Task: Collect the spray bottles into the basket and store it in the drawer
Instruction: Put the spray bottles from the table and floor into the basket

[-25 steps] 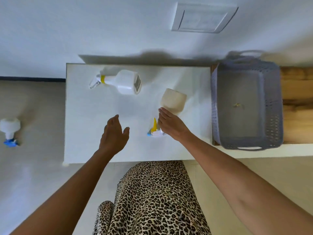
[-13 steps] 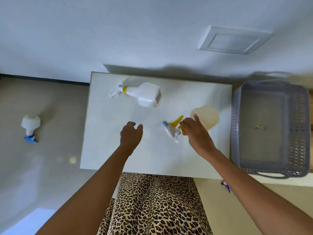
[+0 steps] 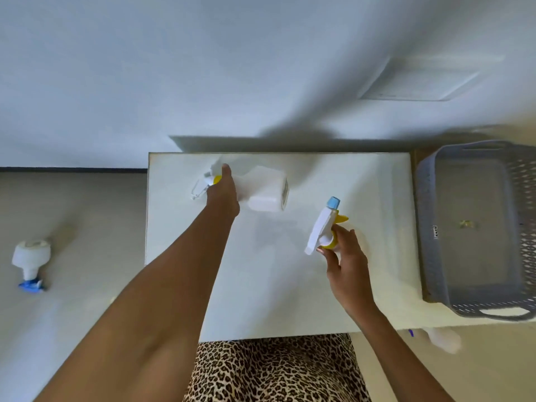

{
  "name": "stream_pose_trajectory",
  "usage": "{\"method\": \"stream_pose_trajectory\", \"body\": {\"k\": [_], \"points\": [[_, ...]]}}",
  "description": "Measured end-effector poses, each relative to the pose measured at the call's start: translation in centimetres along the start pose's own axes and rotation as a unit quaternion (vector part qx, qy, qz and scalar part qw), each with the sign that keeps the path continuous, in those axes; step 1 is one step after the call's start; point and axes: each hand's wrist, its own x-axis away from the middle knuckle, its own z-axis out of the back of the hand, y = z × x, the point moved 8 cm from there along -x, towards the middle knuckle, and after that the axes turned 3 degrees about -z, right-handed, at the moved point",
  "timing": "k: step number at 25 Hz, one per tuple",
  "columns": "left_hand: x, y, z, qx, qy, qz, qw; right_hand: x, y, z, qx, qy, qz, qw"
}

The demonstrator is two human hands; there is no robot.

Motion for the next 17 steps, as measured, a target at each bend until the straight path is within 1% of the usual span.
{"method": "stream_pose_trajectory", "body": {"k": [2,3,6,7,8,10,12,14,17], "points": [[-1.3,0.5,0.0,-0.029,0.023,-0.015,0.999,-0.2,0.1,-0.6,-0.017,0.013,-0.022,1.000],[-1.6,0.7,0.2,-0.025,0.034,-0.016,0.999,-0.4,0.2,-0.9,-0.025,0.013,-0.031,0.999],[-1.1,0.8,0.3,0.050,0.055,0.011,0.997,-0.5,0.1,-1.0,-0.061,0.015,-0.070,0.996],[-0.6,1.0,0.4,0.046,0.056,0.003,0.997,-0.4,-0.1,-0.7,-0.077,0.022,-0.079,0.994],[-0.1,1.4,0.3,0.031,0.053,-0.017,0.998,-0.4,-0.4,-0.3,-0.091,0.032,-0.085,0.992],[1.5,2.5,-0.2,-0.036,0.040,-0.083,0.995,-0.3,-1.0,1.0,-0.118,0.056,-0.093,0.987],[4.3,3.8,-1.4,-0.122,-0.008,-0.172,0.978,0.1,-1.3,2.6,-0.140,0.079,-0.098,0.982],[7.4,4.2,-3.3,-0.199,-0.072,-0.251,0.945,0.6,-1.0,4.3,-0.154,0.102,-0.111,0.976],[11.8,3.2,-6.3,-0.289,-0.137,-0.323,0.891,2.0,0.3,7.0,-0.185,0.138,-0.144,0.962]]}}
